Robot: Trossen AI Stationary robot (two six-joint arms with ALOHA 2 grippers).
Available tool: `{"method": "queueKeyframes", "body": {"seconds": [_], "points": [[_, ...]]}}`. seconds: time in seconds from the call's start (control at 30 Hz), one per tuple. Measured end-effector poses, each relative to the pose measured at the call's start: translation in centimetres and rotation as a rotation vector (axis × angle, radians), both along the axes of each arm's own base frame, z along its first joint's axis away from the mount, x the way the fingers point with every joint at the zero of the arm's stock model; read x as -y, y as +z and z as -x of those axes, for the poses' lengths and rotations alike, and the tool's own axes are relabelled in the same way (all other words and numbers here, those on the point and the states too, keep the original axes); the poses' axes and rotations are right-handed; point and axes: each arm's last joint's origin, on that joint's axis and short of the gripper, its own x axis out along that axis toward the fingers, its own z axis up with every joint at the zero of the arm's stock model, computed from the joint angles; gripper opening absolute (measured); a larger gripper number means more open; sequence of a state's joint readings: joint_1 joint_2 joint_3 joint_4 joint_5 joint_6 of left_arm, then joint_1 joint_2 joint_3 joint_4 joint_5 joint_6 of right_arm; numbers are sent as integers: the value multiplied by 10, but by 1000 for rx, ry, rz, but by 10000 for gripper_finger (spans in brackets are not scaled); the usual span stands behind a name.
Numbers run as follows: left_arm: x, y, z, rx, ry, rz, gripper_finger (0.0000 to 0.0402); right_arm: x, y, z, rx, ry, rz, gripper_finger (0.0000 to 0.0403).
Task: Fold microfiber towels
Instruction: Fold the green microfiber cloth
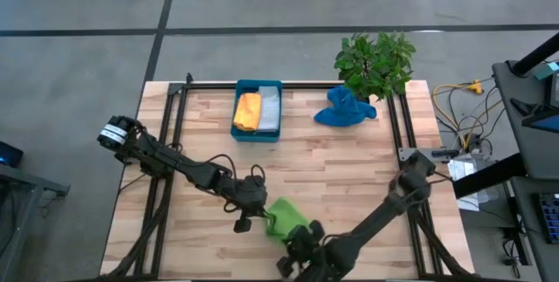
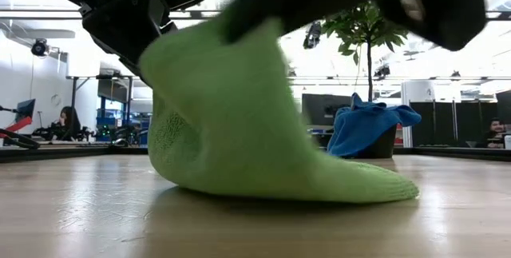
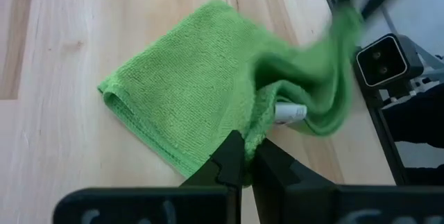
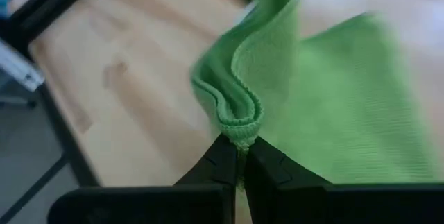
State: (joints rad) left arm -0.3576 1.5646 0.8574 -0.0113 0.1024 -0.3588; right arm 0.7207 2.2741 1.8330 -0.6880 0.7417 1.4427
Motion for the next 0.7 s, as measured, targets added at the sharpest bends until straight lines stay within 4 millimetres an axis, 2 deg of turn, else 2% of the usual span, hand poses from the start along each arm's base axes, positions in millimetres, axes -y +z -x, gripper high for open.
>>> {"method": "queueKeyframes", "body": {"seconds": [0.17,0.3,0.5,0.7], "points": [[-1,0,-1,2,4,0,0,17,4,39,19,-25,-34,8],[-5,1,-3,14,15,-2,0,31,-3,60,87,-14,-124,8],[-10,4,-8,57,36,13,0,52,-16,82,164,-5,-229,8],[-15,8,-12,101,59,32,0,61,-25,90,147,15,-266,8]]}}
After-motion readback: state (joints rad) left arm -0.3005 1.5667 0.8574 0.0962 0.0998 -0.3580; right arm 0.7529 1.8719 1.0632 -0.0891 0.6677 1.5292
